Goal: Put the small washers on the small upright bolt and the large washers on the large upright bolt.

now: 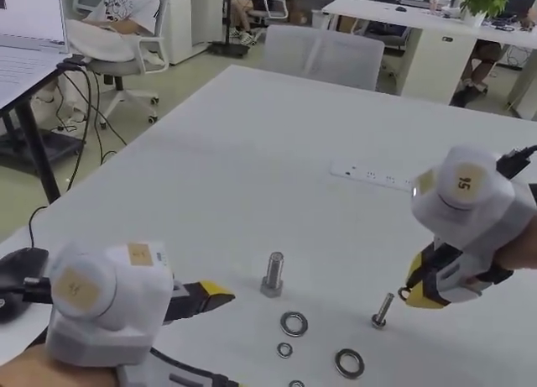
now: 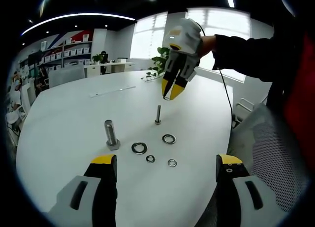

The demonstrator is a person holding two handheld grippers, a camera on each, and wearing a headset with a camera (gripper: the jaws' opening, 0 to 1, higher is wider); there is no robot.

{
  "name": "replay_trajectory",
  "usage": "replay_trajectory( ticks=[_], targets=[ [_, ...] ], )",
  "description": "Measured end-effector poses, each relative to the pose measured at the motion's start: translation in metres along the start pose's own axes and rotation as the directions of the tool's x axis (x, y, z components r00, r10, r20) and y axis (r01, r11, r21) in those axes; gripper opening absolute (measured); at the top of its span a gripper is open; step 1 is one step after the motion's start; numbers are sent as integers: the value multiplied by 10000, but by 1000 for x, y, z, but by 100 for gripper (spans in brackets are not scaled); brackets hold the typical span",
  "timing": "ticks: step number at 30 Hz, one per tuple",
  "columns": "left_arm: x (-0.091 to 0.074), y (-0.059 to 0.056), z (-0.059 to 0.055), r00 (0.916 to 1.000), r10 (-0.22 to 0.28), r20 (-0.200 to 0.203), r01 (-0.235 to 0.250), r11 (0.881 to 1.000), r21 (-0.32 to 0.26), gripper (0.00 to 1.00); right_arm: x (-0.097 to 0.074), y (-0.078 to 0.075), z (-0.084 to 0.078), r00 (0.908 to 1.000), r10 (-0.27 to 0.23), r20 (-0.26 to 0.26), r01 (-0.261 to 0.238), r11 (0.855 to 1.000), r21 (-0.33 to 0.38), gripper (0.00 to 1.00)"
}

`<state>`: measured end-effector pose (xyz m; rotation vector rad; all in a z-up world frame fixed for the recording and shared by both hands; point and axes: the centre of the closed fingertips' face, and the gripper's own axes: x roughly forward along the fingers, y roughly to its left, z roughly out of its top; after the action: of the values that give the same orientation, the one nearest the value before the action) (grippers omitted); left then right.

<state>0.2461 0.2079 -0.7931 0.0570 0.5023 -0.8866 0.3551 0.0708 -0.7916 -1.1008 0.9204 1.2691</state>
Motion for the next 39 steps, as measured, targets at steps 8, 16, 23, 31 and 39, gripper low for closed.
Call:
replay_trajectory(
  ticks=[8, 16, 23, 31, 39],
  targets=[
    [0, -1, -2, 10000, 30, -21, -30, 10000, -33, 82, 9, 0, 1, 9999, 130, -75, -130, 9999, -14, 14],
    [0, -1, -4, 10000, 59, -48, -59, 10000, -62, 82, 16, 0, 2, 9996, 240, -128, -240, 9997, -47, 14],
    [0, -1, -4, 10000, 80, -57, -81, 9999, -107, 82, 20, -2, 1, 9993, 322, -197, -323, 9995, -41, 14],
    [0, 1, -3, 9999, 97, -75, -98, 9999, -126, 82, 24, -6, -1, 9989, 379, -262, -380, 9993, -38, 14],
    [1, 2, -3, 9999, 105, -100, -106, 9998, -149, 82, 30, -8, -3, 9986, 442, -302, -442, 9990, 7, 14]
  ],
)
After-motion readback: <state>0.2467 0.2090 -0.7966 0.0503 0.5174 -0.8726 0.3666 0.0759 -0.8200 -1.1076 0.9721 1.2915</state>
